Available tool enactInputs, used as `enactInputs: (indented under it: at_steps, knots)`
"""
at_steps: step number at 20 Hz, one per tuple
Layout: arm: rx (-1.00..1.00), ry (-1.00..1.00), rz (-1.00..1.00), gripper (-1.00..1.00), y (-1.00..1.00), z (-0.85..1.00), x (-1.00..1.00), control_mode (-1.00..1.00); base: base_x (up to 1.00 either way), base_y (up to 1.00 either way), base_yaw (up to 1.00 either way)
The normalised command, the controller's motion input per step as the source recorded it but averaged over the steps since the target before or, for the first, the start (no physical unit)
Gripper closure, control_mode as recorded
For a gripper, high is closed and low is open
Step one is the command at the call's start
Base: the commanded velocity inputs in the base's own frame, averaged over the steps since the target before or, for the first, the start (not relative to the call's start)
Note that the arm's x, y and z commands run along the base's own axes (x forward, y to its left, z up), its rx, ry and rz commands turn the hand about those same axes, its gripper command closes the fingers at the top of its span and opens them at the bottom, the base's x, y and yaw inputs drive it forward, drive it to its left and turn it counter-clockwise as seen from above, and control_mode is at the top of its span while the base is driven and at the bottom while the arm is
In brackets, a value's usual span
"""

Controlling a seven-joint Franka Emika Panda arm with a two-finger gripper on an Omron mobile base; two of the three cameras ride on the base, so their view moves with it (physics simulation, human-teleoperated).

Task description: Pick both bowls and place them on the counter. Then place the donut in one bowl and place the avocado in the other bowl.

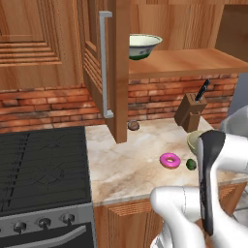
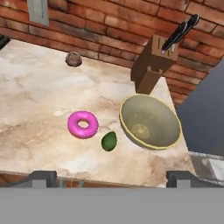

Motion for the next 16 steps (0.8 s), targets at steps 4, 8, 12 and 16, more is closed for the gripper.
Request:
enactInputs:
  at_steps: [4,8,12,16]
  knots:
    - [0.10,-0.15,-0.41,-1.00,0.57,0.26,0.00,-1.00,0.00,0.00,0.00]
    - [0.22,-0.22,-0.32,-1.00,0.29,0.05,-0.13,-1.00,0.00,0.00,0.00]
    - [0.36,-0.24,-0.21,-1.00,0.16,0.03,-0.18,-1.00,0.00,0.00,0.00]
    - [0.33,-0.08,-0.15,-1.00,0.19,0.31,0.09,-1.00,0.00,0.00,0.00]
